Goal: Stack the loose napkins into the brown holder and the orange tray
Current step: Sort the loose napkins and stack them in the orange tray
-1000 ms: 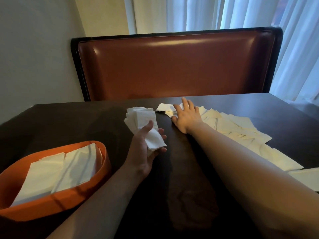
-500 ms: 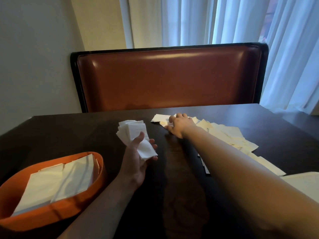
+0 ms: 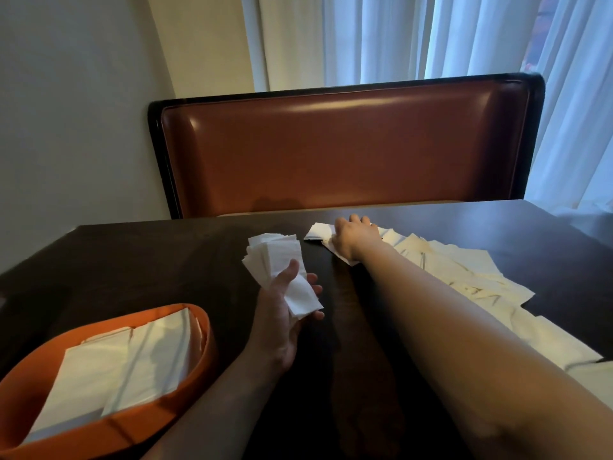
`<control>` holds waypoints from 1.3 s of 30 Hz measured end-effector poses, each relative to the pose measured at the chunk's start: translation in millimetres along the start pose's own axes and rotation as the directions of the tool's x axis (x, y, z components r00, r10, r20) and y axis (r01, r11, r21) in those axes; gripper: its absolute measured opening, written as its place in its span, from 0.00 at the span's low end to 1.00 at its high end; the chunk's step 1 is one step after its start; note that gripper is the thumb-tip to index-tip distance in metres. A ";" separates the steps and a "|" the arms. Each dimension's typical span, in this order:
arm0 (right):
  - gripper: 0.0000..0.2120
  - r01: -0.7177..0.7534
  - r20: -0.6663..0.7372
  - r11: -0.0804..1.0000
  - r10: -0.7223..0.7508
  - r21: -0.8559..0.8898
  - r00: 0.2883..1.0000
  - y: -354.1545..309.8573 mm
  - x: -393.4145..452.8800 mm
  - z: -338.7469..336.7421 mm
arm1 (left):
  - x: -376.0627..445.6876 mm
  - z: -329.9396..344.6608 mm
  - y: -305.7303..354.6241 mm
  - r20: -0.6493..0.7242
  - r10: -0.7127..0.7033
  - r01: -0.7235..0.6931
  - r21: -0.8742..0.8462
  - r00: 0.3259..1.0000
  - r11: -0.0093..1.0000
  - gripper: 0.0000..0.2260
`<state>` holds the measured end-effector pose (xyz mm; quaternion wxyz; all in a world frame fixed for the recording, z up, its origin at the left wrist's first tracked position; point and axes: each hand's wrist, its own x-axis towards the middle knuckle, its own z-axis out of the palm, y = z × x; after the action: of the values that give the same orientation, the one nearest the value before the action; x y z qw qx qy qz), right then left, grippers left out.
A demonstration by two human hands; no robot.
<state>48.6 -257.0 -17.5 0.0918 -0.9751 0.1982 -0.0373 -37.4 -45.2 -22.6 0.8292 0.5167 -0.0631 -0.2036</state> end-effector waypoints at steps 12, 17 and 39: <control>0.16 0.201 0.254 0.974 -0.222 0.105 0.942 -6.2 -119.7 -33.5 | -4.9 -7.5 9.0 -0.090 0.056 -0.059 -0.026 0.994 0.998 0.23; 0.12 0.149 0.314 0.967 -0.210 0.206 0.926 -5.2 -161.2 -42.1 | -9.2 -10.1 8.6 -0.098 0.059 -0.060 -0.009 0.993 0.998 0.23; 0.07 0.194 -0.150 0.360 -0.145 0.912 0.978 17.9 -169.6 -22.9 | -9.7 -7.3 10.6 -0.062 0.023 -0.024 -0.021 0.998 0.999 0.13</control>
<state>-116.5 -210.3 -4.7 0.6098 -0.7725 0.0444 -0.1718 -41.0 -31.2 -15.6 0.8388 0.5127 -0.0415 -0.1784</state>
